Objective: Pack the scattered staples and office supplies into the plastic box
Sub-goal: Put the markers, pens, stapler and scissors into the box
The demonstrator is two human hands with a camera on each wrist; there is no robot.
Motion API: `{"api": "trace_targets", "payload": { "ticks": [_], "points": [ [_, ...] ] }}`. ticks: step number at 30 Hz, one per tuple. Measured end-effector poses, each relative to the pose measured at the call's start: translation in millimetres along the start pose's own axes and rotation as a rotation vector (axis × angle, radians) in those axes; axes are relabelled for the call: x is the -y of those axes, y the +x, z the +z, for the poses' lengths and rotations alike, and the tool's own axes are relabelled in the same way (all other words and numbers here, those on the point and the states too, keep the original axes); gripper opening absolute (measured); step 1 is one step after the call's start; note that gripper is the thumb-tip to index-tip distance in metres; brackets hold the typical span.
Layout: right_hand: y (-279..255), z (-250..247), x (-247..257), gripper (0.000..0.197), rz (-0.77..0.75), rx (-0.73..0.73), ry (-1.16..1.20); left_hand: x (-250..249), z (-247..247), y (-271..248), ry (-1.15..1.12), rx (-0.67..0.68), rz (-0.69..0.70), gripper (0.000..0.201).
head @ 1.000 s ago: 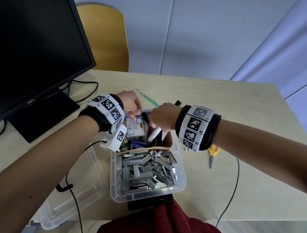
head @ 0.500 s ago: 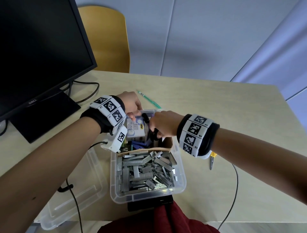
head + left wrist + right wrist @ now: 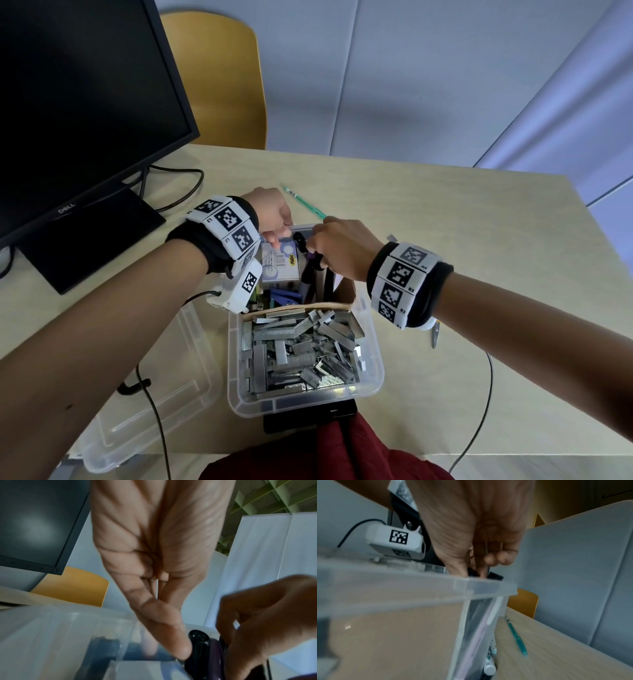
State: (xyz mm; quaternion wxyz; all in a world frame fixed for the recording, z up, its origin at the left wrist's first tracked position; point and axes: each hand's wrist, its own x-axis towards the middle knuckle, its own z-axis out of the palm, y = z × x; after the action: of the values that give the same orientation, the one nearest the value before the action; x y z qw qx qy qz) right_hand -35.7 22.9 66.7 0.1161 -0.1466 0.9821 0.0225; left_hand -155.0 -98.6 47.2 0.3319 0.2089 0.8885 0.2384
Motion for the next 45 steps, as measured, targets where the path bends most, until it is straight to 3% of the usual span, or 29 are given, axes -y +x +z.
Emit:
{"api": "trace_targets", "payload": {
  "ticks": [5, 14, 19, 22, 24, 26, 35, 38, 42, 45],
  "points": [
    [1, 6, 1, 0.026, 0.054, -0.033, -0.013, 1, 0, 1, 0.014, -0.007, 0.002, 0.016],
    [5, 11, -21, 0.028, 0.089, -0.031, 0.427, -2, -7, 4, 0.16, 0.084, 0.007, 0.019],
    [17, -5, -50, 0.014, 0.191, -0.212, 0.548, -14, -33, 13, 0.123, 0.169, -0.025, 0.025],
    [34, -10, -71, 0.018, 0.277, -0.244, 0.596, -20, -51, 25, 0.181, 0.035, -0.023, 0.023],
    [48, -6, -84, 0.02, 0.333, -0.208, 0.608, -21, -60, 36, 0.242, -0.046, -0.029, 0.021],
    [62, 3, -93, 0.021, 0.367, -0.139, 0.597, -21, -66, 48, 0.284, -0.045, -0.052, 0.013],
    [119, 62, -103, 0.024, 0.413, 0.149, 0.54, 3, -47, 98, 0.612, 0.126, -0.029, 0.029],
    [128, 72, -103, 0.029, 0.432, 0.175, 0.521, 17, -36, 113, 0.719, 0.211, 0.036, 0.037],
    [134, 79, -107, 0.029, 0.452, 0.173, 0.463, 30, -27, 120, 0.808, 0.215, 0.05, 0.039],
    [135, 83, -108, 0.025, 0.462, 0.168, 0.469, 37, -20, 120, 0.878, 0.181, 0.089, 0.027]
  ]
}}
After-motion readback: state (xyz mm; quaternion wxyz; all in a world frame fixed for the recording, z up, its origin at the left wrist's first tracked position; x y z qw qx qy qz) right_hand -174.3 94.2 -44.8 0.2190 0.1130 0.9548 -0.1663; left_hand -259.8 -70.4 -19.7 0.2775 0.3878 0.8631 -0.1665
